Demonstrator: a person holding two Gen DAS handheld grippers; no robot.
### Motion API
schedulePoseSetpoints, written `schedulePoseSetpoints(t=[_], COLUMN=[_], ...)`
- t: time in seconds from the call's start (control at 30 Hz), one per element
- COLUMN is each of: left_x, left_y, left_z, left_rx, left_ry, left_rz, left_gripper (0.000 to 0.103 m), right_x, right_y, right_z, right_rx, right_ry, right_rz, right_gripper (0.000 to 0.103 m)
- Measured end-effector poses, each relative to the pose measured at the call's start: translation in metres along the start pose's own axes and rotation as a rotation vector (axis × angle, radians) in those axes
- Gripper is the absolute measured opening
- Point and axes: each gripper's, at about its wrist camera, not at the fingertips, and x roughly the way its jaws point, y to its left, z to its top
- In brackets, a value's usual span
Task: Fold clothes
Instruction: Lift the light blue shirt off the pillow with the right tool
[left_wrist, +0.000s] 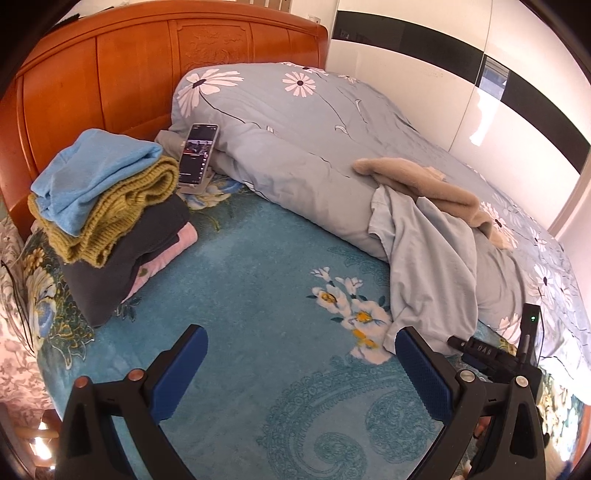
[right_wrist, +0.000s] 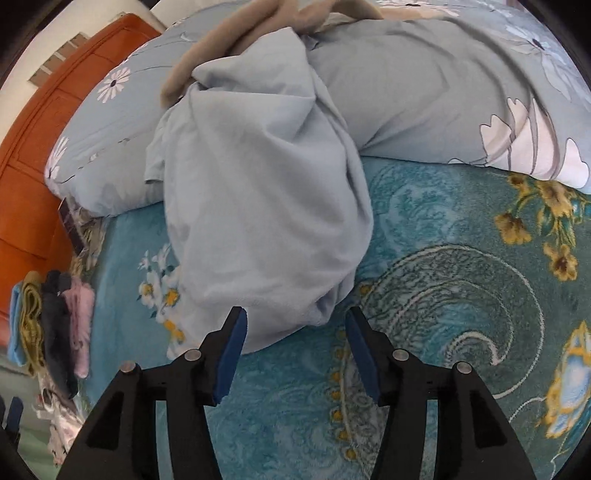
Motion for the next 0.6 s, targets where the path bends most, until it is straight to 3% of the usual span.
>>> schedulePoseSetpoints(t=[0.07, 0.23, 0.3, 0.33, 0.37, 0.43, 0.5, 0.6], left_x=[0.001, 0.005, 0.005, 0.004, 0.004, 0.005, 0.005, 0.004], left_y=[0.004, 0.01, 0.01, 0.01, 0.01, 0.012, 0.013, 0.016], left_z=[0.0, -0.003, -0.003, -0.003, -0.003, -0.002, 0.0, 0.002], left_rx=[-0.012, -0.034, -0.032, -0.032, -0.034, -0.04, -0.047, -0.053], left_ry=[0.004, 0.024, 0.024, 0.023, 0.022, 0.024, 0.026, 0.022], left_rz=[0.006, 0.008, 0.012, 0.015, 0.016, 0.017, 0.014, 0.012], left_gripper=[0.103, 0.103, 0.103, 0.103, 0.103, 0.103, 0.103, 0.103], right_x=[0.004, 0.022, 0.024, 0.023, 0.021, 0.016, 0.006, -0.021], right_y=[-0.011, -0.017, -0.014, -0.013, -0.012, -0.007, 0.0, 0.015], right_z=[0.009, 0.036, 0.043, 0.045, 0.047, 0.052, 0.057, 0.069], right_rx=[0.079, 0.198, 0.232, 0.247, 0.262, 0.278, 0.271, 0.232], right_ry=[-0.031, -0.044, -0.038, -0.033, -0.029, -0.019, -0.014, -0.032], right_rz=[0.046, 0.094, 0.105, 0.119, 0.135, 0.173, 0.244, 0.418], right_gripper=[0.065, 0.067, 0.064, 0.047, 0.024, 0.014, 0.012, 0.011])
